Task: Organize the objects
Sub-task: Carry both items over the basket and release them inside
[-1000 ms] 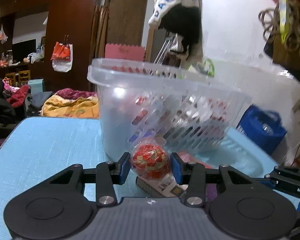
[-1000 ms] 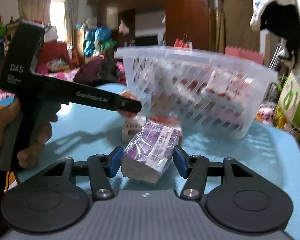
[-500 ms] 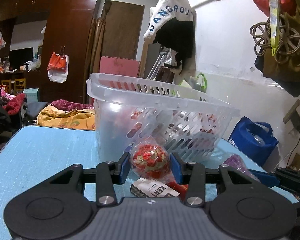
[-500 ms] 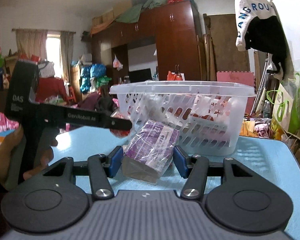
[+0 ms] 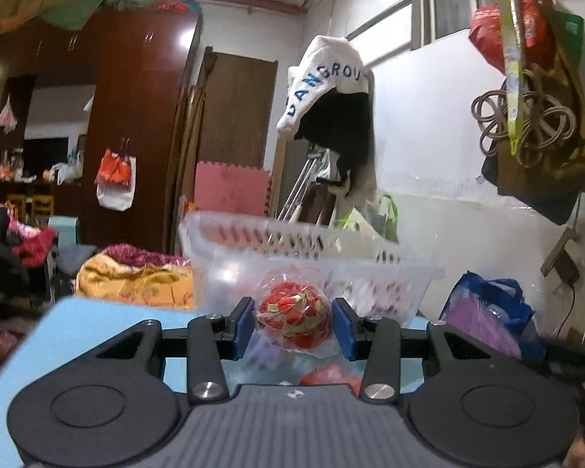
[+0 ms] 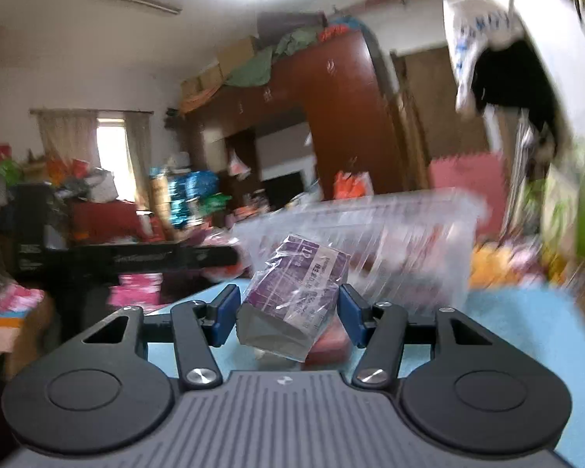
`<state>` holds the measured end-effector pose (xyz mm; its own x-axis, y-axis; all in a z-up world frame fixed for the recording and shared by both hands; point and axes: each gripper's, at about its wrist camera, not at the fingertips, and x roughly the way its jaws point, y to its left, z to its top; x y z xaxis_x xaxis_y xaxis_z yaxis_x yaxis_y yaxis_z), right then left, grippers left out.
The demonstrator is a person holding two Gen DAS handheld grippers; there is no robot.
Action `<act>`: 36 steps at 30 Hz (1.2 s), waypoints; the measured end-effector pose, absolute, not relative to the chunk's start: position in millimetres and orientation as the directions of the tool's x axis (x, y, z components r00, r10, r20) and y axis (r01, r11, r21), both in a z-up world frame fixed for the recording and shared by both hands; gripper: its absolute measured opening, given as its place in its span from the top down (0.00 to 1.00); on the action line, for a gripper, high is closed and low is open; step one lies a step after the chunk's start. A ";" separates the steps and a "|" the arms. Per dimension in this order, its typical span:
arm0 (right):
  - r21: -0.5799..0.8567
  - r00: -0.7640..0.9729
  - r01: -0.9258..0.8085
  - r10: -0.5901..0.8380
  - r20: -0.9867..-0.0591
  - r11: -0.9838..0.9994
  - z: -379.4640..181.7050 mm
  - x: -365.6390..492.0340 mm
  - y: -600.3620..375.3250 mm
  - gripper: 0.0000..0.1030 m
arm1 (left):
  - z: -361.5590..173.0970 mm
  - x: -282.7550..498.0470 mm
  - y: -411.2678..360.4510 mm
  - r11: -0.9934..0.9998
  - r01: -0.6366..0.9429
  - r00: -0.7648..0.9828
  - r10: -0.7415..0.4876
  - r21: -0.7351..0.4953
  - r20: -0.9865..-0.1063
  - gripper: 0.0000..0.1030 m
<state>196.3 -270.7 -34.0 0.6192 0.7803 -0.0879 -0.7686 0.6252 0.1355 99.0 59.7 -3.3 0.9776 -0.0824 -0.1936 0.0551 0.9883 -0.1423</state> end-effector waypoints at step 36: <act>-0.046 0.688 -0.715 0.691 -0.222 0.697 48.1 268.7 -229.7 0.00 | 51.2 164.2 64.6 0.993 -0.003 0.956 -0.033 -0.122 -0.290 0.11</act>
<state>268.7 -229.7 48.1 0.6878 0.6910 -0.2222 -0.7154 0.6972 -0.0460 164.2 64.6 51.2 0.9564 -0.0331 -0.2902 -0.0026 0.9926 -0.1216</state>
